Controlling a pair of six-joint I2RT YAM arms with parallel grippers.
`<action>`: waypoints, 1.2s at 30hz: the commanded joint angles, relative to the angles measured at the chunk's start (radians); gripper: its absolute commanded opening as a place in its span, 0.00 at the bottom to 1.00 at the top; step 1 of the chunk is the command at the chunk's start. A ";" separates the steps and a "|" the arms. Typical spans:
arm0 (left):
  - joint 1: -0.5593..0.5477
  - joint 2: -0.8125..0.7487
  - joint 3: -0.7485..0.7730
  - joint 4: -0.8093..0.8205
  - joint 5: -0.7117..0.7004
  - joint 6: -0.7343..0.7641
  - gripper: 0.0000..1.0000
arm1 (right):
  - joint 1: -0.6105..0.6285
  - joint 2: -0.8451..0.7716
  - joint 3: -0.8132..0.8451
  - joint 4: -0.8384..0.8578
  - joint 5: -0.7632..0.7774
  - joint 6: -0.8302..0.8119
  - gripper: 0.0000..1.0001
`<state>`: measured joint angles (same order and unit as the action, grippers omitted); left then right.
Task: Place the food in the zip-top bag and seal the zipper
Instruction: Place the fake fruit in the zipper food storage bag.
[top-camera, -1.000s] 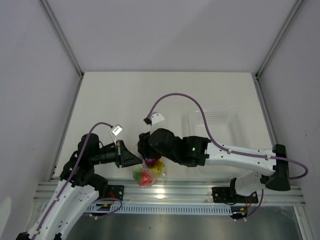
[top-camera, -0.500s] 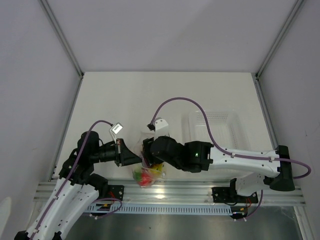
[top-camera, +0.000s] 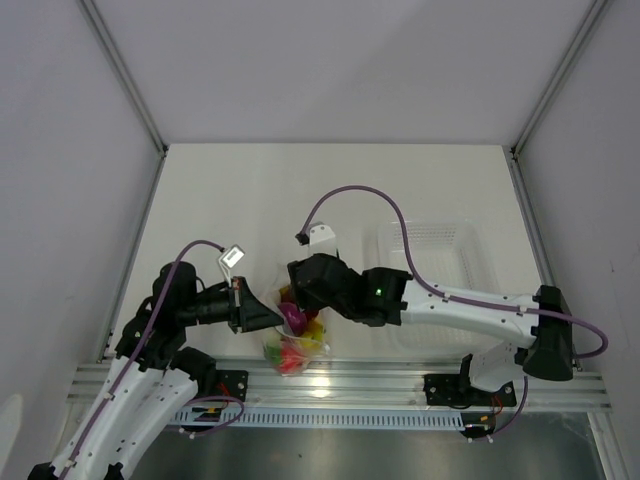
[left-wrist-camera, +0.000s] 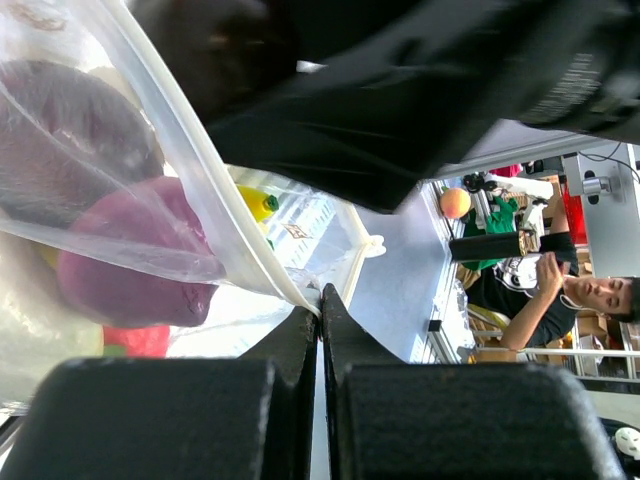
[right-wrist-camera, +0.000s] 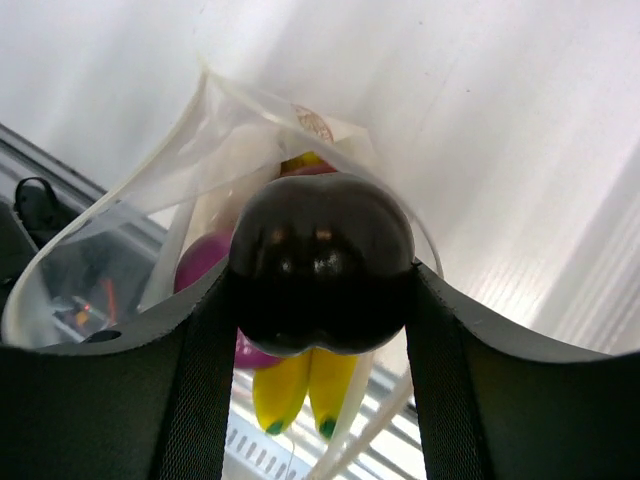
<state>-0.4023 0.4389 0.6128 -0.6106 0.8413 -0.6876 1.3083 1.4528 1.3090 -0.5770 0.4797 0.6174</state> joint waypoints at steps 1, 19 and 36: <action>0.008 0.003 0.047 -0.001 0.024 0.020 0.01 | -0.018 0.055 0.050 0.058 -0.038 -0.045 0.31; 0.007 0.003 0.038 0.008 0.016 0.017 0.01 | 0.097 -0.055 0.081 -0.121 0.100 0.016 0.99; 0.008 0.006 0.045 0.018 0.021 0.014 0.01 | 0.281 -0.190 -0.089 -0.248 0.045 0.162 0.87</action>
<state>-0.4023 0.4435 0.6193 -0.6228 0.8436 -0.6804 1.5688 1.2518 1.2312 -0.8215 0.5266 0.7334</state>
